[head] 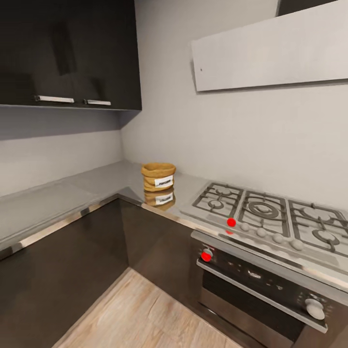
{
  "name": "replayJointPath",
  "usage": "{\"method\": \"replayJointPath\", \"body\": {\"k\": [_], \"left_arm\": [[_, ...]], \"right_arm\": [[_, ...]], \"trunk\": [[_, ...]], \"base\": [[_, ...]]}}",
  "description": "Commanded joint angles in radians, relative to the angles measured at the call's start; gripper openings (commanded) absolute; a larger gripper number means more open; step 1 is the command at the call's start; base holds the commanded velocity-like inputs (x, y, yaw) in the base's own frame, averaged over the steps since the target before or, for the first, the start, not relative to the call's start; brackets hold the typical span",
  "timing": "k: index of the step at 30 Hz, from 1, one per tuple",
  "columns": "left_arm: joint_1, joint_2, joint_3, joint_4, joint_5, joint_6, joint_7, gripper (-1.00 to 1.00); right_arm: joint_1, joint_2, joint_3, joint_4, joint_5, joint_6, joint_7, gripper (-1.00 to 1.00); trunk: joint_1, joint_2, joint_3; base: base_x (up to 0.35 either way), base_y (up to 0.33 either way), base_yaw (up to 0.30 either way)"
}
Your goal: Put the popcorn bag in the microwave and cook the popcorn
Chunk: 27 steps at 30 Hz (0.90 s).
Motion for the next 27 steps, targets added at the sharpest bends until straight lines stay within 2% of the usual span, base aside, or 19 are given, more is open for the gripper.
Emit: {"method": "replayJointPath", "body": {"k": [1, 27], "left_arm": [[0.001, 0.000, 0.000, -0.001, 0.006, -0.002, 0.000, 1.00], [0.001, 0.000, 0.001, -0.001, 0.004, -0.002, 0.000, 1.00]], "right_arm": [[-0.001, 0.000, -0.008, 0.002, 0.008, -0.005, -0.001, 1.00], [-0.001, 0.000, -0.016, 0.002, -0.002, -0.005, -0.003, 1.00]], "trunk": [[0.001, 0.000, -0.001], [0.001, 0.000, -0.001]], "base": [[0.292, 0.220, 0.000], [0.292, 0.223, 0.000]]}}
